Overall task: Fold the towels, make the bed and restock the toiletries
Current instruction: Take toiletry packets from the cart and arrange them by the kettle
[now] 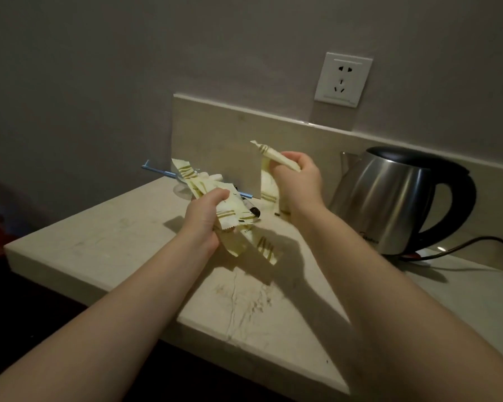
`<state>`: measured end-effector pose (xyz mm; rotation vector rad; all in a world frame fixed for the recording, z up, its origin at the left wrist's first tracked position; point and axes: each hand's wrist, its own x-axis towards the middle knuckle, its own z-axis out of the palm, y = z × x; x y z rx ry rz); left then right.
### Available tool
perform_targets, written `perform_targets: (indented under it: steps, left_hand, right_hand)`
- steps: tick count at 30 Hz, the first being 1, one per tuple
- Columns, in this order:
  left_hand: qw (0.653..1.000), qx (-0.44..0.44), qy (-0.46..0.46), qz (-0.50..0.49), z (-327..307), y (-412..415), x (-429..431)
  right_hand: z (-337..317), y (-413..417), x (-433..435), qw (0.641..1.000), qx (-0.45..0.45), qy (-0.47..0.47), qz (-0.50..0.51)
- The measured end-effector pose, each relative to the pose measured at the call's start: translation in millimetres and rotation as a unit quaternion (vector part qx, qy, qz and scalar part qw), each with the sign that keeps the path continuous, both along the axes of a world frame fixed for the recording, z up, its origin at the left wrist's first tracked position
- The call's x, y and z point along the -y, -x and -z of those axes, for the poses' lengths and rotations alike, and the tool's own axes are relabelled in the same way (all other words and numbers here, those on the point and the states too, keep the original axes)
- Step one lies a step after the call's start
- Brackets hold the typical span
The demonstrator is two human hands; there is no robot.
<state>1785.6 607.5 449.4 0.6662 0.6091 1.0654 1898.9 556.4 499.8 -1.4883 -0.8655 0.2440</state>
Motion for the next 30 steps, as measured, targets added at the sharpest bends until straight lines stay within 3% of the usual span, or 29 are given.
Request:
perform_targets:
  steps: [4,6,13,17,23,27,30]
  left_hand:
    - [0.995,0.065,-0.045,0.067,-19,5,41]
    - [0.993,0.066,-0.094,0.036,-21,17,68]
    - [0.969,0.068,-0.229,-0.059,-13,112,219]
    - [0.971,0.087,-0.171,-0.142,3,168,313]
    - [0.969,0.034,-0.1,-0.222,16,283,424]
    - [0.938,0.005,-0.094,-0.334,19,363,481]
    - [0.921,-0.021,-0.081,-0.381,35,430,513]
  right_hand:
    - [17,53,41,0.995,0.059,0.05,-0.057]
    - [23,77,67,0.993,0.068,0.056,-0.074]
    - [43,172,195,0.978,0.067,-0.067,-0.186]
    - [68,233,259,0.953,0.003,-0.111,-0.28]
    - [82,346,356,0.908,-0.061,-0.063,-0.411]
    - [83,431,405,0.849,-0.13,-0.021,-0.511]
    - [90,493,435,0.836,-0.141,0.014,-0.531]
